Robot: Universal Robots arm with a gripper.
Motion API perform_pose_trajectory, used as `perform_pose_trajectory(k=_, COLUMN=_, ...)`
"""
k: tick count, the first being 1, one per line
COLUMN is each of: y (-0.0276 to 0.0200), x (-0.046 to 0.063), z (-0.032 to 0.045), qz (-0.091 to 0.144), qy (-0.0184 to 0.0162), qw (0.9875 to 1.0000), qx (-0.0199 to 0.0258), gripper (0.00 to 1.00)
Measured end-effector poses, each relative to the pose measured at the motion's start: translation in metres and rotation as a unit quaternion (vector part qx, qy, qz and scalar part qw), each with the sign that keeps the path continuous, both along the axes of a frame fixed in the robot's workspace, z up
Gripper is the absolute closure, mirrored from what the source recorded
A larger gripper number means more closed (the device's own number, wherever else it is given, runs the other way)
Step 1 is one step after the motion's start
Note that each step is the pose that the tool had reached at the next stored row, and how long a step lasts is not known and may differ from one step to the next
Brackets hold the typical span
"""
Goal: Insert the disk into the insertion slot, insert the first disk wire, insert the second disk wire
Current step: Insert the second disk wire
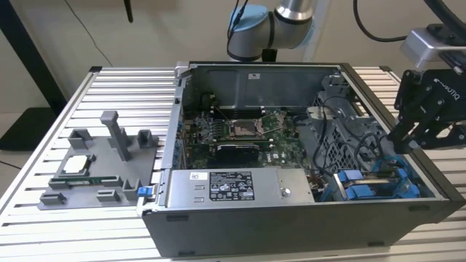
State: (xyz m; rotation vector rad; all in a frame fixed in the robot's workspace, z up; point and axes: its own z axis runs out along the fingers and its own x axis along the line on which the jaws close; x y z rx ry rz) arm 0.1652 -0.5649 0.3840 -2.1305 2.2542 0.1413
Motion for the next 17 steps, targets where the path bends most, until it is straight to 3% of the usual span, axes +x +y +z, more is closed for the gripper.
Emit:
perform_pose_trajectory(k=8, y=0.0063, x=0.015, z=-0.0012, qz=0.000, qy=0.0002, qw=1.0000, qx=0.0000, gripper=0.00)
perform_pose_trajectory(k=17, y=0.0135, x=0.021, z=-0.0052, qz=0.004, qy=0.0022, qw=1.0000, qx=0.0001, gripper=0.00)
